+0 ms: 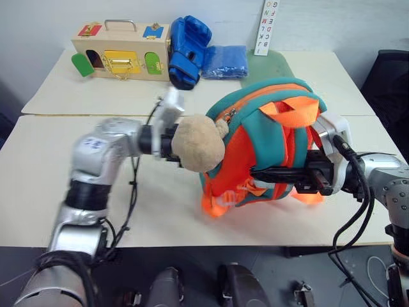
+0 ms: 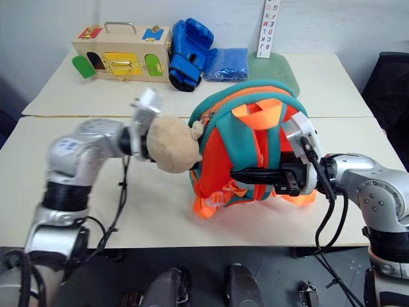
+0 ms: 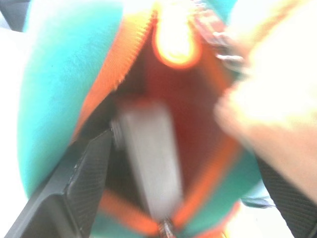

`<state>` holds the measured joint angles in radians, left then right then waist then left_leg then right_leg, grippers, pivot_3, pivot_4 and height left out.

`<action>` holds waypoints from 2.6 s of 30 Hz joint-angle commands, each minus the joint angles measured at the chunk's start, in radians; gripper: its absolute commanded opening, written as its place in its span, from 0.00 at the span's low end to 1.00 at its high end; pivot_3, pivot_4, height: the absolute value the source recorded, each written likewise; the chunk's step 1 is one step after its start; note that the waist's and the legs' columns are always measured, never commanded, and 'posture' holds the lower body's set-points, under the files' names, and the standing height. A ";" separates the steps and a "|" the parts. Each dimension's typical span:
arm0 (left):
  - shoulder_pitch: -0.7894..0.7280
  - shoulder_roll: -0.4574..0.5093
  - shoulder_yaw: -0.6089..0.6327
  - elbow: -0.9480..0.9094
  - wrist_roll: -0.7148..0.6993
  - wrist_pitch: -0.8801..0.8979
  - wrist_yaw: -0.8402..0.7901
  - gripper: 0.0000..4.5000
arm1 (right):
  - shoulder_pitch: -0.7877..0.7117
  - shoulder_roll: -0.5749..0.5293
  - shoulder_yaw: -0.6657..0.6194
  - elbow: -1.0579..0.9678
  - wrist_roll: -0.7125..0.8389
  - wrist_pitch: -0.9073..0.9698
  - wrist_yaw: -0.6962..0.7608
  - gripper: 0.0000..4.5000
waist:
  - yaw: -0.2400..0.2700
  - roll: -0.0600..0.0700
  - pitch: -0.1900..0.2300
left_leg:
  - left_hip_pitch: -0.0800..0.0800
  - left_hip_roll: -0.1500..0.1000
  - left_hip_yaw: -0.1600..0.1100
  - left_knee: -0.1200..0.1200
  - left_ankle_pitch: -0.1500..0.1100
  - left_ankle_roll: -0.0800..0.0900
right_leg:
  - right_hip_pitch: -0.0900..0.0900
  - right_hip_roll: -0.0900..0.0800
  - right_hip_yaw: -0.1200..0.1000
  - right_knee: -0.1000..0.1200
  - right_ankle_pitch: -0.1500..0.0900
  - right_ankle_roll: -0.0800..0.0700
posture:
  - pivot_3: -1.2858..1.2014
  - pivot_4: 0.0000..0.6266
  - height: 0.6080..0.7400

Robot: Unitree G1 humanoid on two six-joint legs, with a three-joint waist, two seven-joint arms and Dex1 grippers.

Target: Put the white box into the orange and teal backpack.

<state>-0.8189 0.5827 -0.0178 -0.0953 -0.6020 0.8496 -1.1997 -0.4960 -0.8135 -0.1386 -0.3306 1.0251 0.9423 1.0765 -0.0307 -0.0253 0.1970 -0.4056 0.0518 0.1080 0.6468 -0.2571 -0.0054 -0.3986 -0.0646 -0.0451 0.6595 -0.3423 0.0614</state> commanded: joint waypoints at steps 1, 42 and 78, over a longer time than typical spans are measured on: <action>0.043 0.110 0.102 -0.143 -0.119 0.082 -0.024 1.00 | -0.008 0.015 -0.008 -0.003 -0.022 -0.035 -0.017 0.00 | 0.005 0.000 0.000 | 0.000 0.000 0.000 0.000 0.000 0.000 | 0.000 0.000 0.000 0.000 0.000 0.000 | 0.52 0.24 1.00; 0.015 0.188 -0.015 -0.097 -0.054 -0.041 0.162 0.18 | 0.036 0.004 -0.080 -0.021 0.031 0.012 -0.086 0.00 | 0.003 0.000 0.000 | 0.001 -0.002 -0.004 0.000 0.000 0.000 | 0.004 -0.001 -0.003 -0.002 0.000 0.000 | 0.52 0.24 1.00; 0.194 0.181 -0.108 0.153 0.220 -0.337 -0.090 0.44 | 0.395 -0.071 -0.153 -0.148 -0.107 -0.246 -0.166 0.41 | 0.024 0.000 0.000 | 0.000 -0.003 -0.003 0.000 -0.006 0.011 | 0.004 -0.003 -0.004 -0.002 0.000 0.000 | 0.52 0.24 1.00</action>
<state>-0.6352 0.7344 -0.1817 0.1117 -0.3252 0.4577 -1.2672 -0.1095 -0.8651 -0.2692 -0.4891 0.9563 0.7432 0.8672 -0.0065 -0.0253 0.1966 -0.4053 0.0491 0.1049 0.6473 -0.2628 0.0048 -0.3946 -0.0675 -0.0485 0.6575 -0.3424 0.0614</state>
